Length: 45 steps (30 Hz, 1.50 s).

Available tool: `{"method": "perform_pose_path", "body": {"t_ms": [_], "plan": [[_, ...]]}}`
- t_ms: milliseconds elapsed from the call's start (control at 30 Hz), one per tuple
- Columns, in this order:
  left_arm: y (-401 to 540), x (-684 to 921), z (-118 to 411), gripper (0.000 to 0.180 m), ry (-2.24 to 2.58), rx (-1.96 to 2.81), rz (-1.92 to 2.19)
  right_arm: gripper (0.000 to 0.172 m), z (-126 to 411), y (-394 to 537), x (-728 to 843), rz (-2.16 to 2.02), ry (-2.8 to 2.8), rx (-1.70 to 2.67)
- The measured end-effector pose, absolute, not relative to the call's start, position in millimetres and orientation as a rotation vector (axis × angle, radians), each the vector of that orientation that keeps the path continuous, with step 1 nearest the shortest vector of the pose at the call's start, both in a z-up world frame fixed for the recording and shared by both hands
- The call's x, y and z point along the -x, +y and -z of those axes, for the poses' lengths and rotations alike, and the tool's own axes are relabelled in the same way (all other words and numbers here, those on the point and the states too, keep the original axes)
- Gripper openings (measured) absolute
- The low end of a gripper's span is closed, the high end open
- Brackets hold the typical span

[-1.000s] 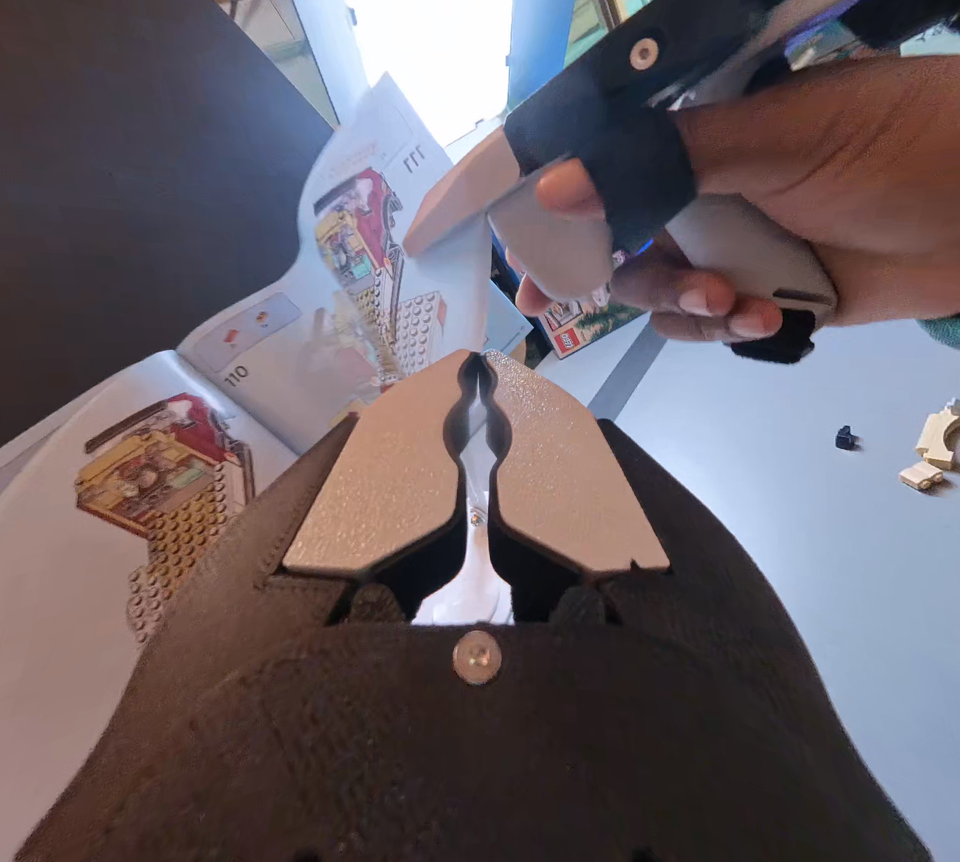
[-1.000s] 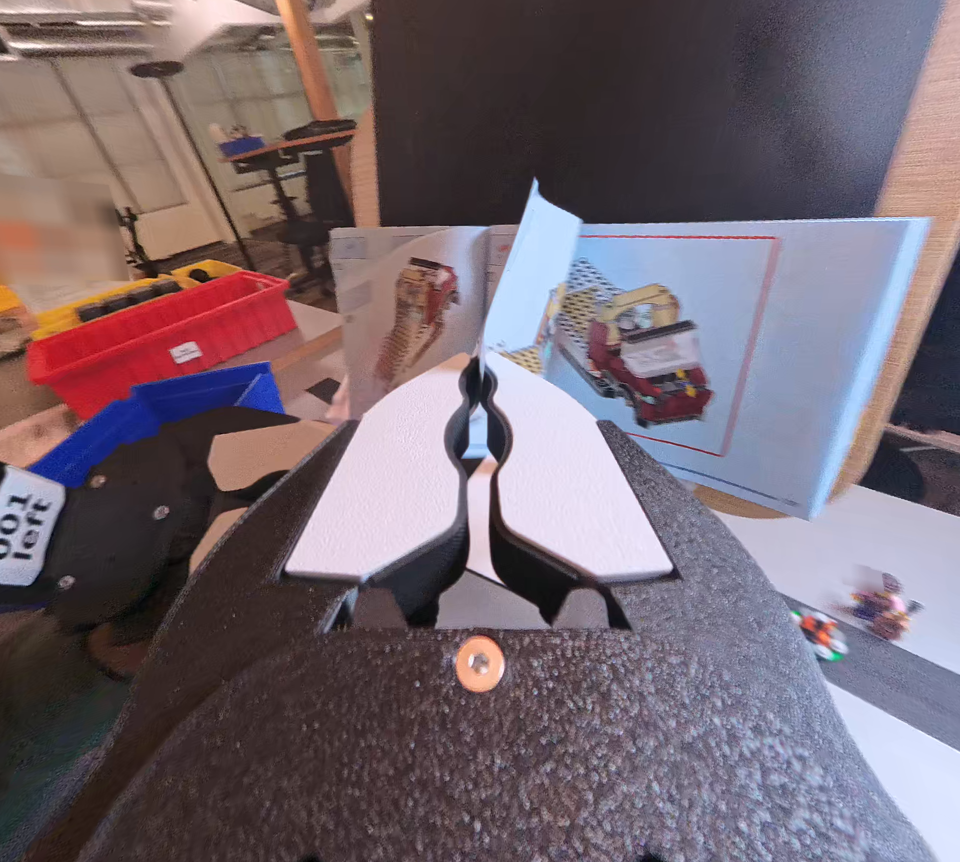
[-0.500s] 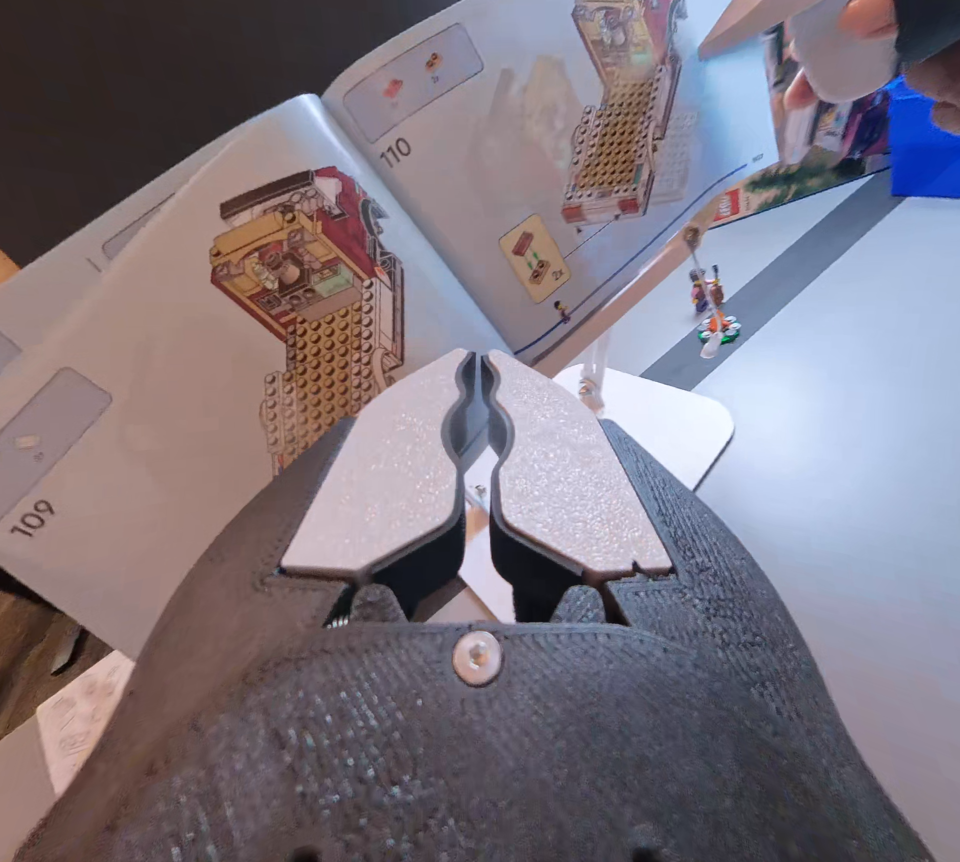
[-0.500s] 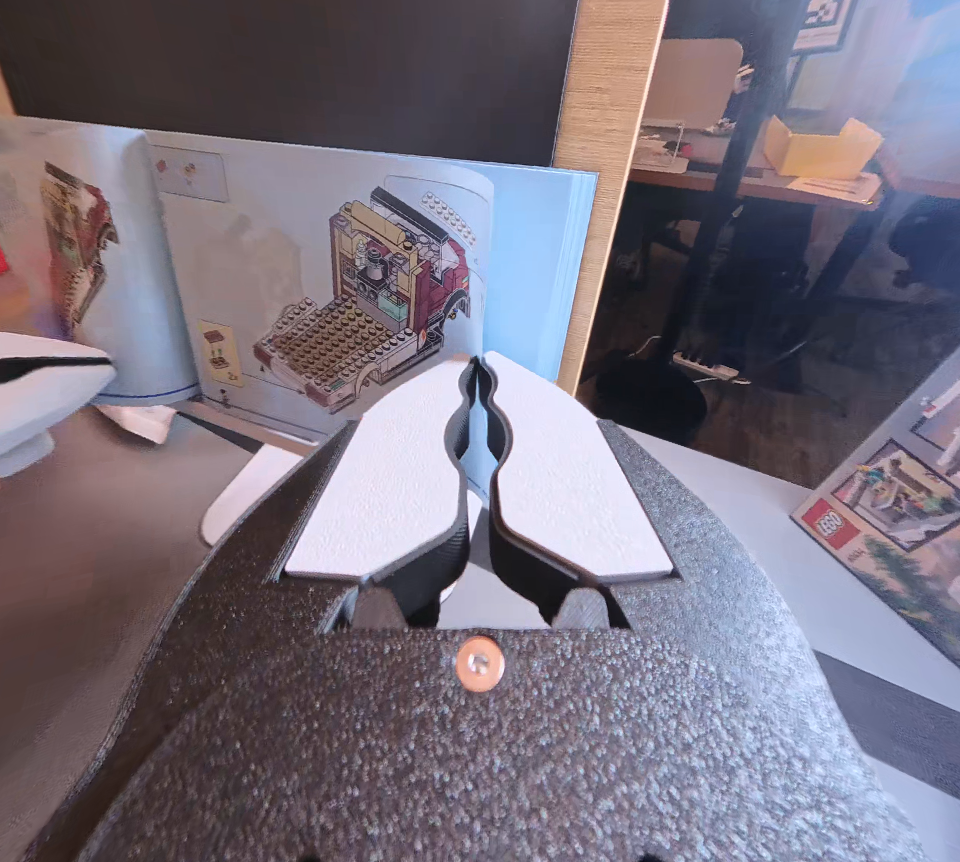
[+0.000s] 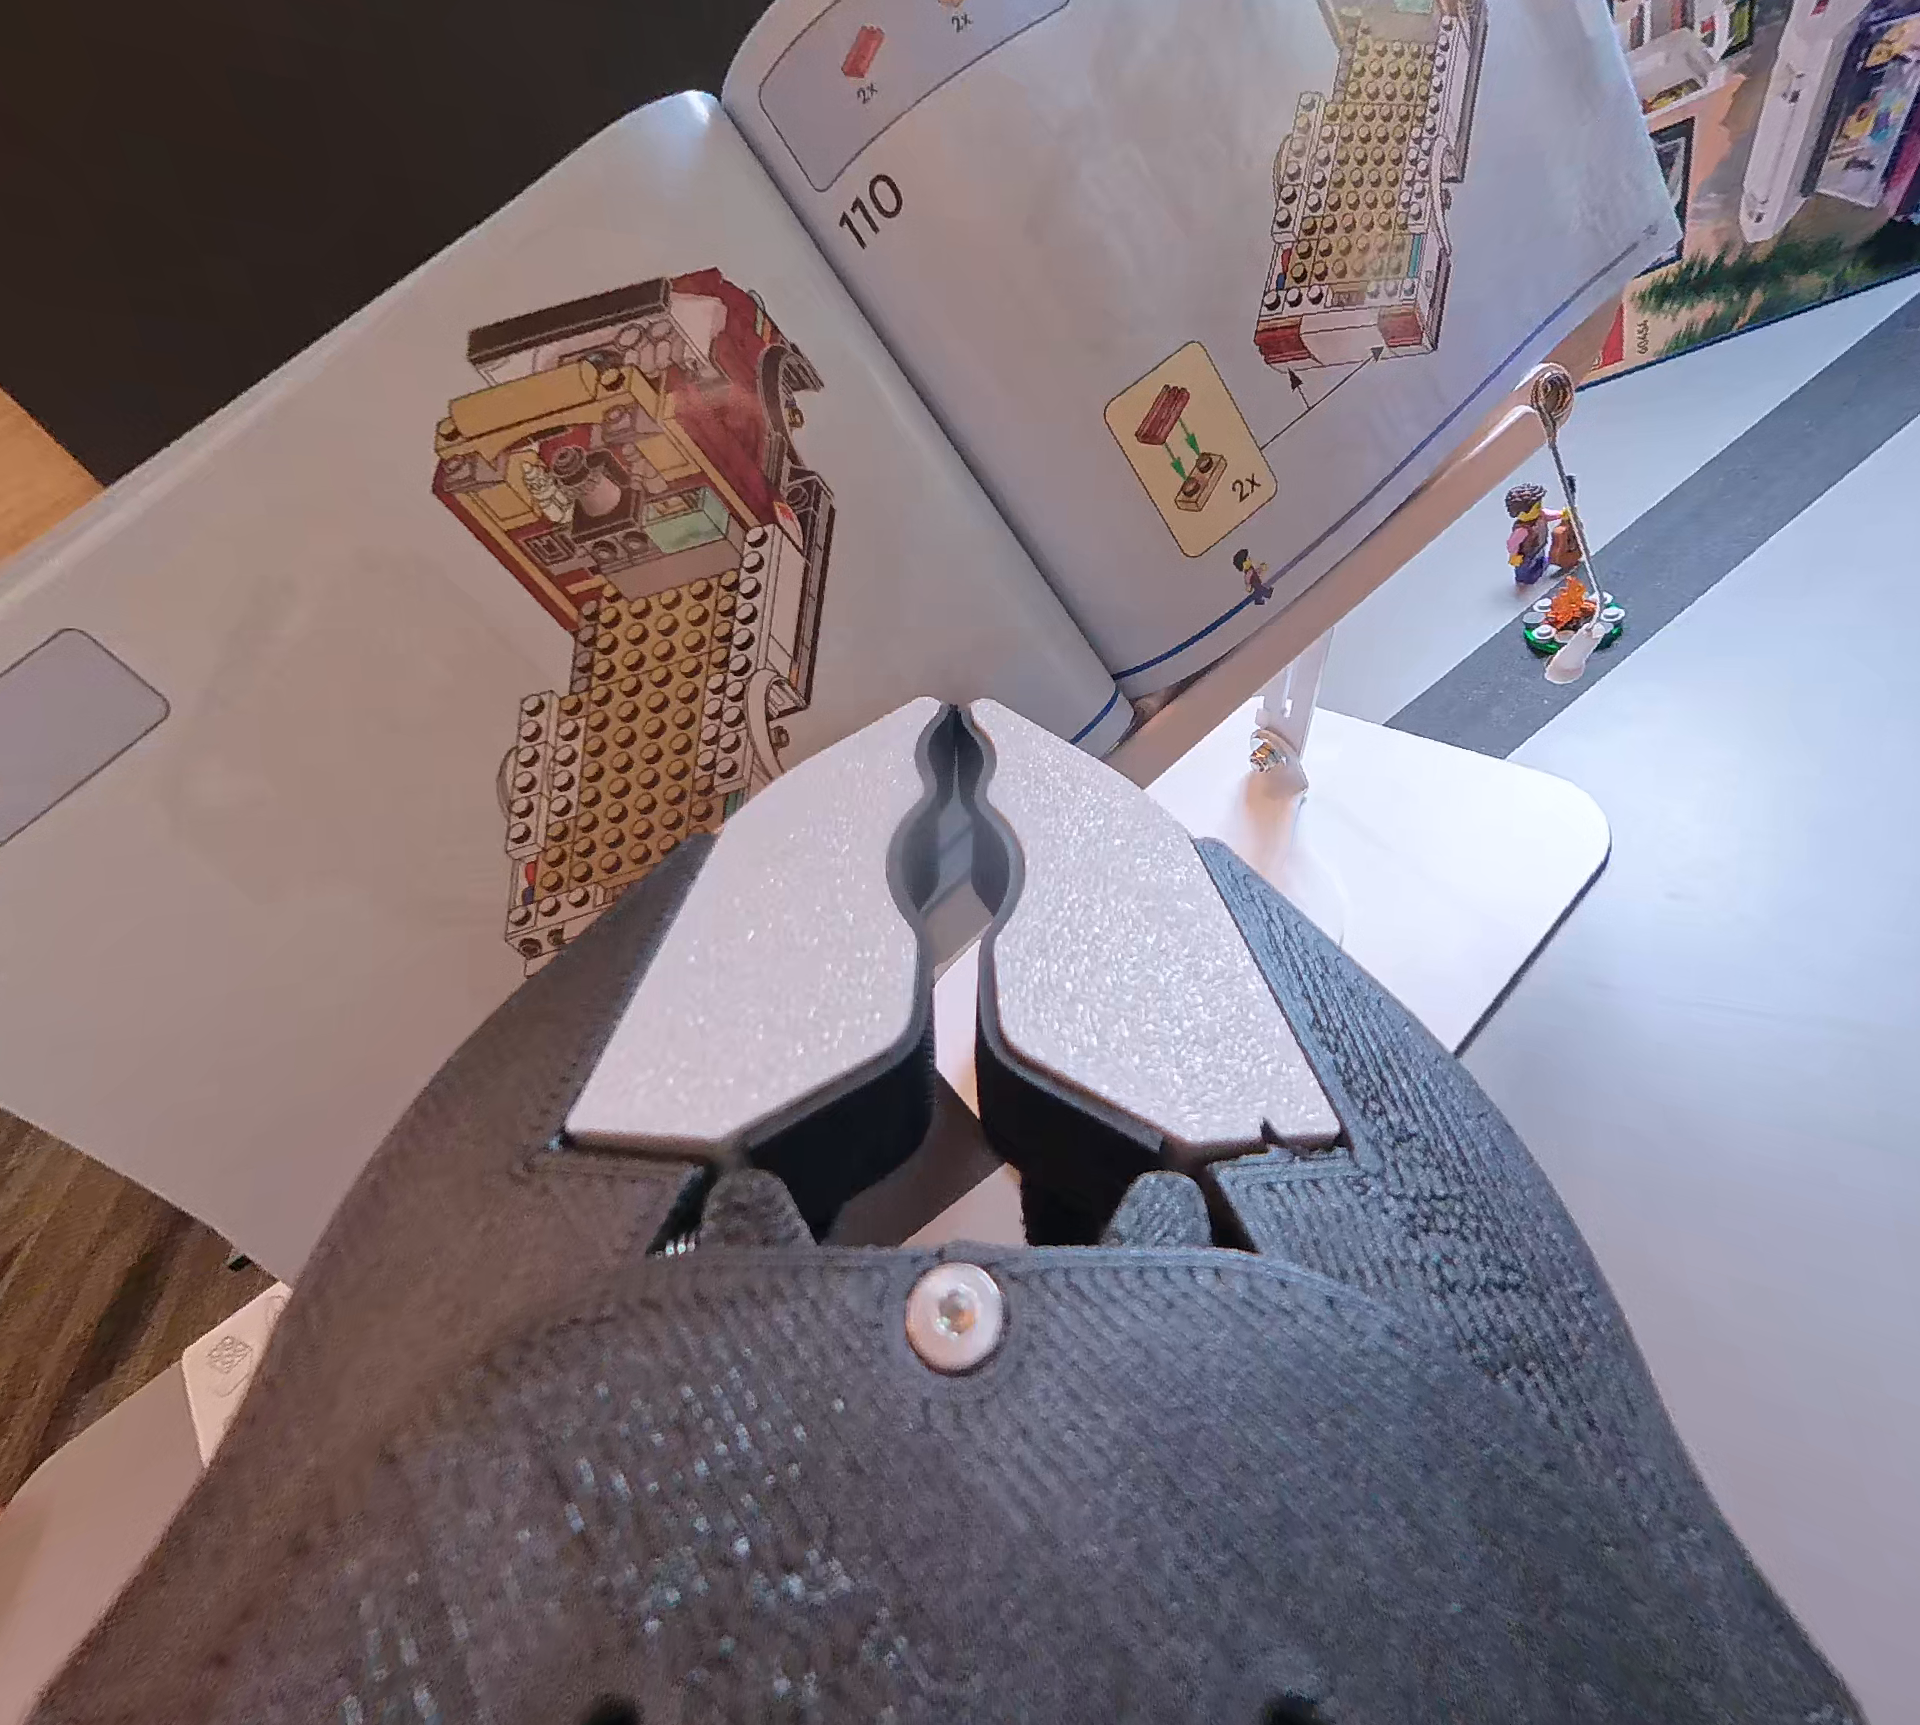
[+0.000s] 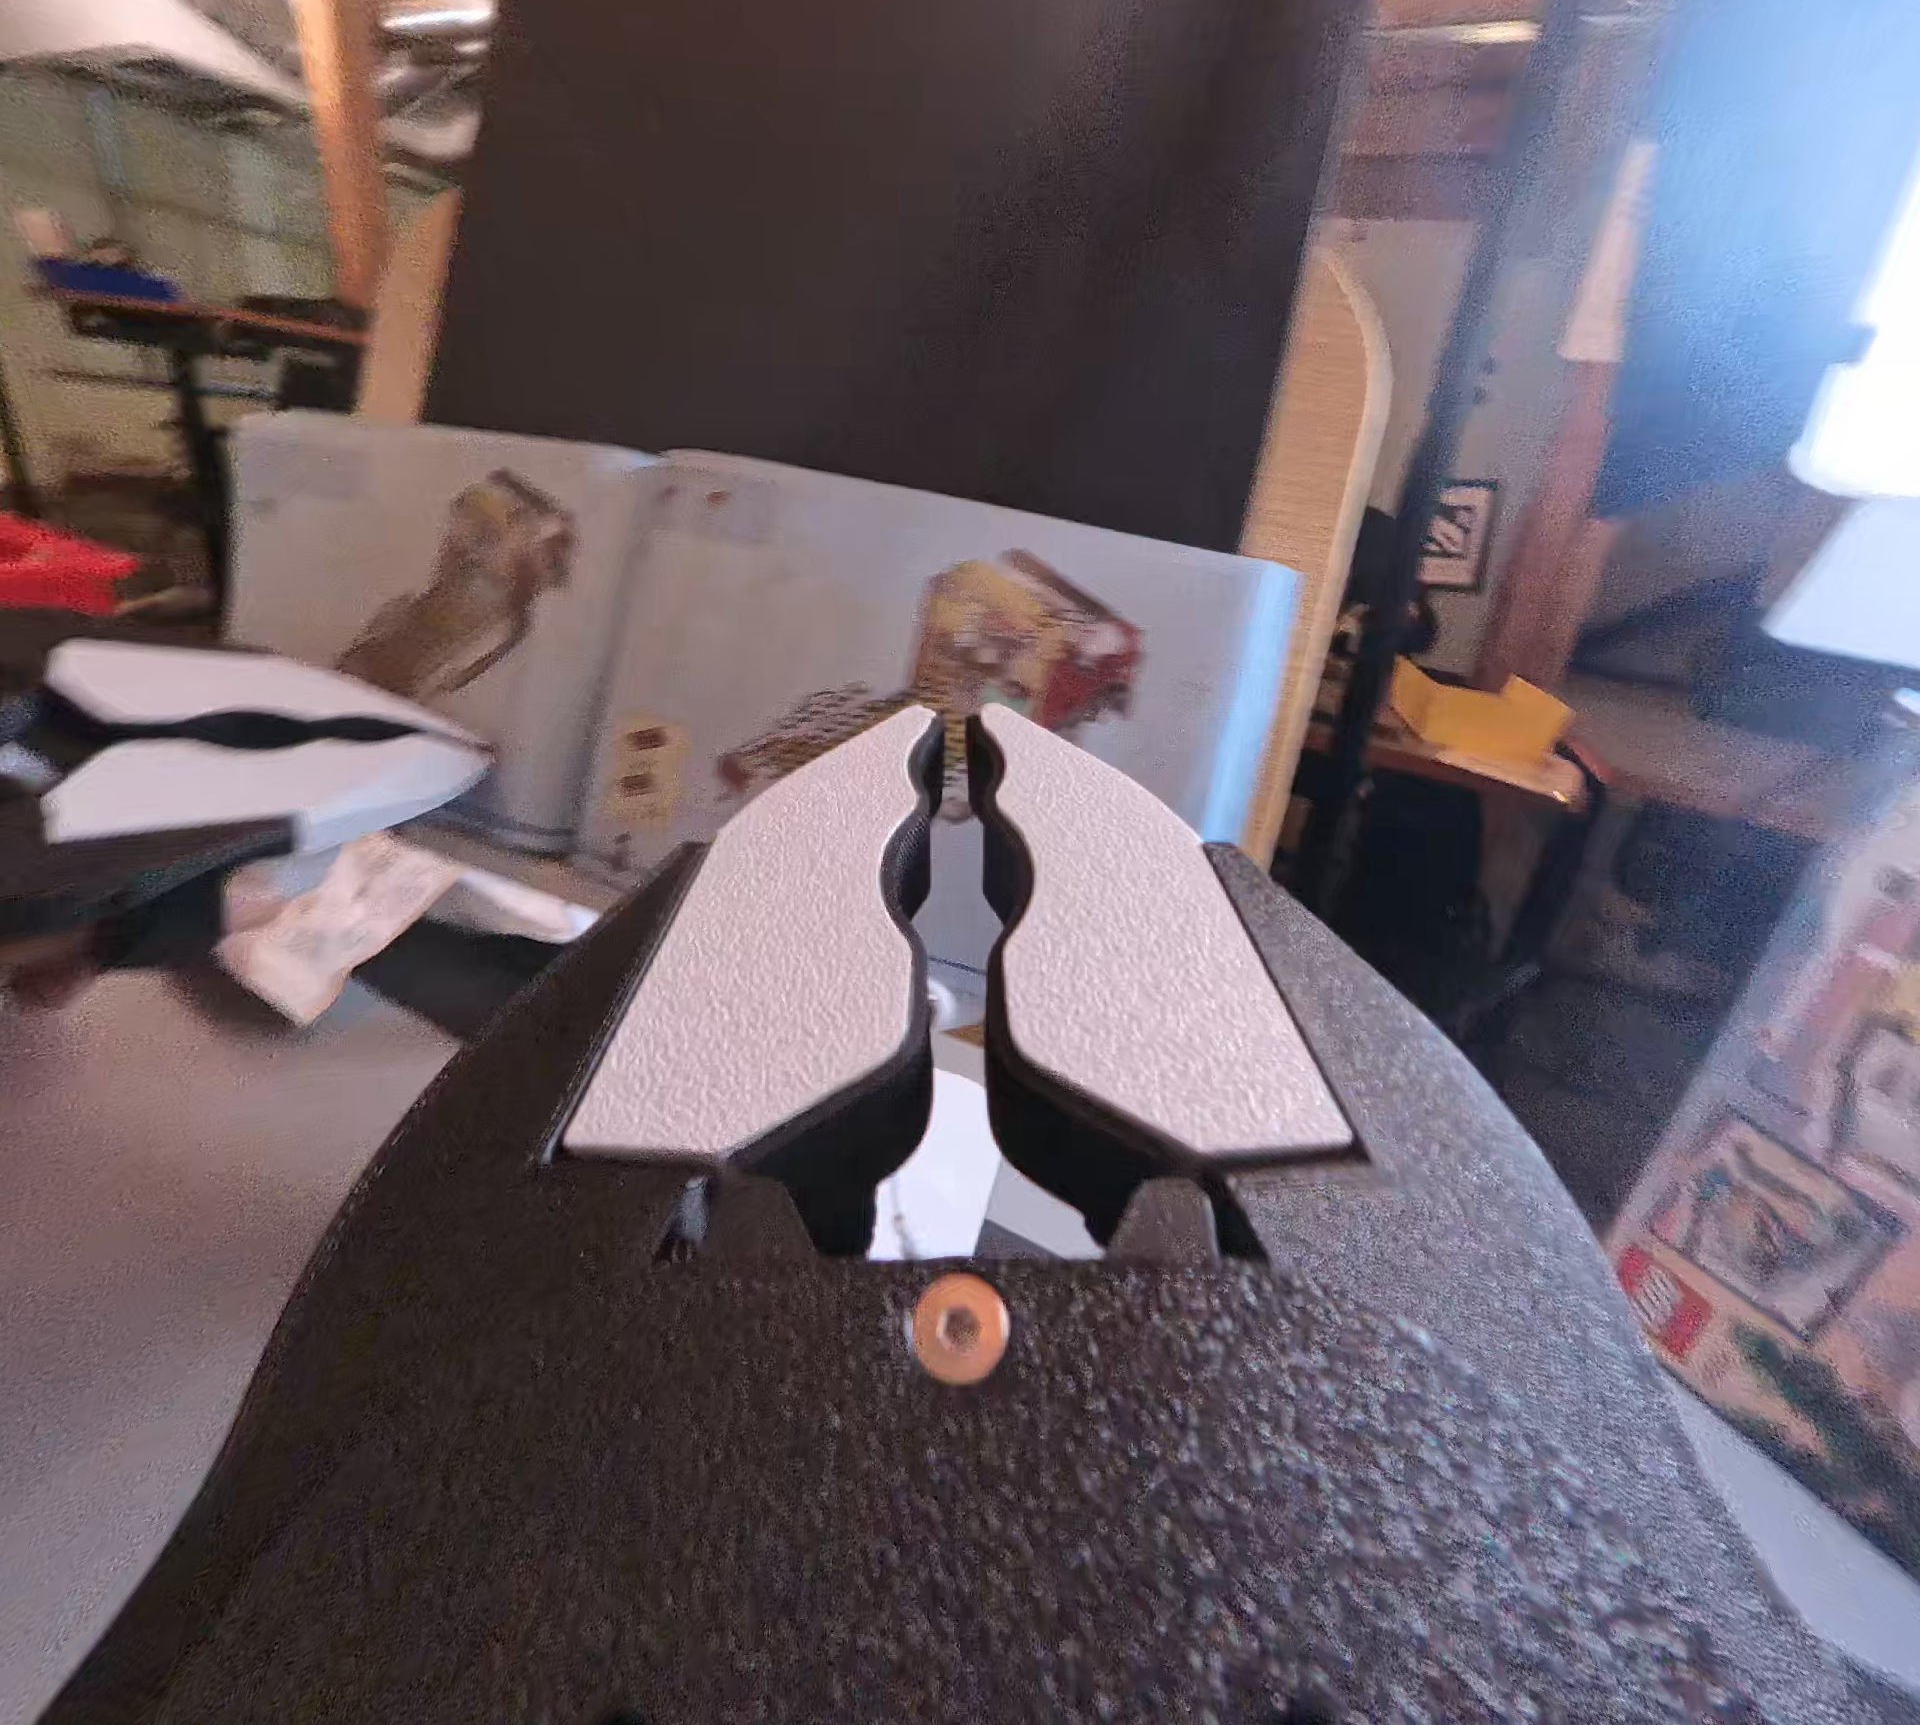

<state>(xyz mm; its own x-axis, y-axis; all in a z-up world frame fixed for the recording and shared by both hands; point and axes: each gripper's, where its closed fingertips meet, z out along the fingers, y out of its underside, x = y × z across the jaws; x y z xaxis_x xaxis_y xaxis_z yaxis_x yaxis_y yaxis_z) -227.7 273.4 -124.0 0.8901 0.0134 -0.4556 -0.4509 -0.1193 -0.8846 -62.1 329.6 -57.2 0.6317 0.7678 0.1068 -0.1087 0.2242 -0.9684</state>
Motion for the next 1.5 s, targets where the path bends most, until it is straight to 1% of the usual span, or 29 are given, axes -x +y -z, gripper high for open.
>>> {"method": "perform_pose_path", "body": {"t_ms": [100, 167, 267, 400, 533, 667, 733, 800, 833, 900, 967, 1000, 1033, 1067, 1100, 1133, 1233, 1367, 1500], "plan": [[273.9, 228.0, 123.9, 0.0, 0.33, 1.65, -0.383, 0.002, 79.8, 286.2, 113.7, -0.632, -0.98, 1.129], [273.0, 228.6, 123.8, 0.0, 0.329, 1.647, -0.364, 0.002, 102.1, 291.5, 140.2, -0.499, -1.07, 1.198], [269.2, 235.5, 125.8, 0.0, 0.325, 1.651, -0.364, 0.002, 122.9, 323.5, 155.9, -0.298, -1.061, 1.324], [264.2, 247.0, 127.4, 0.0, 0.301, 1.666, -0.375, 0.0, 127.0, 332.9, 161.2, -0.283, -1.055, 1.396], [265.3, 206.2, 106.9, 0.0, 0.408, 1.586, -0.354, 0.0, 127.6, 332.9, 162.3, -0.262, -1.083, 1.42], [290.5, 185.3, 115.8, 0.0, 0.52, 1.671, -0.536, 0.001, 127.7, 332.2, 162.8, -0.28, -1.099, 1.438], [303.3, 190.6, 123.9, 0.0, 0.521, 1.725, -0.608, 0.008, 124.6, 327.1, 160.9, -0.403, -1.085, 1.419], [308.7, 192.1, 125.0, 0.0, 0.521, 1.738, -0.653, 0.01, 112.5, 326.4, 140.9, -0.558, -0.969, 1.359], [309.4, 192.3, 125.1, 0.0, 0.532, 1.742, -0.676, 0.013, 111.4, 330.8, 124.1, -0.588, -0.902, 1.345], [310.8, 191.8, 126.8, 0.0, 0.552, 1.744, -0.692, 0.027, 127.9, 341.5, 96.6, -0.579, -0.839, 1.358], [312.7, 191.4, 130.6, 0.0, 0.564, 1.759, -0.692, 0.04, 161.3, 346.9, 89.2, -0.492, -0.899, 1.402], [313.7, 190.7, 132.2, 0.0, 0.567, 1.766, -0.692, 0.041, 175.9, 347.0, 91.9, -0.442, -0.946, 1.414], [314.4, 190.1, 133.3, 0.0, 0.57, 1.769, -0.698, 0.041, 185.8, 347.3, 96.7, -0.387, -0.985, 1.411], [314.7, 189.9, 133.8, 0.0, 0.573, 1.769, -0.709, 0.033, 191.3, 349.7, 101.3, -0.32, -1.01, 1.403], [314.9, 190.0, 133.8, 0.0, 0.575, 1.767, -0.718, 0.015, 193.5, 354.3, 104.3, -0.243, -1.024, 1.395], [315.0, 190.1, 133.9, 0.0, 0.576, 1.768, -0.719, 0.004, 193.8, 357.9, 105.8, -0.171, -1.042, 1.383], [316.8, 190.9, 133.8, 0.0, 0.582, 1.782, -0.699, 0.0, 185.3, 366.5, 89.4, 0.074, -1.091, 1.322], [318.4, 190.9, 133.9, 0.0, 0.572, 1.817, -0.69, 0.001, 162.5, 364.6, 74.7, 0.504, -1.233, 1.055], [319.7, 194.0, 134.1, 0.0, 0.558, 1.862, -0.647, 0.004, 141.4, 360.2, 77.1, 0.764, -1.348, 0.806]]}}
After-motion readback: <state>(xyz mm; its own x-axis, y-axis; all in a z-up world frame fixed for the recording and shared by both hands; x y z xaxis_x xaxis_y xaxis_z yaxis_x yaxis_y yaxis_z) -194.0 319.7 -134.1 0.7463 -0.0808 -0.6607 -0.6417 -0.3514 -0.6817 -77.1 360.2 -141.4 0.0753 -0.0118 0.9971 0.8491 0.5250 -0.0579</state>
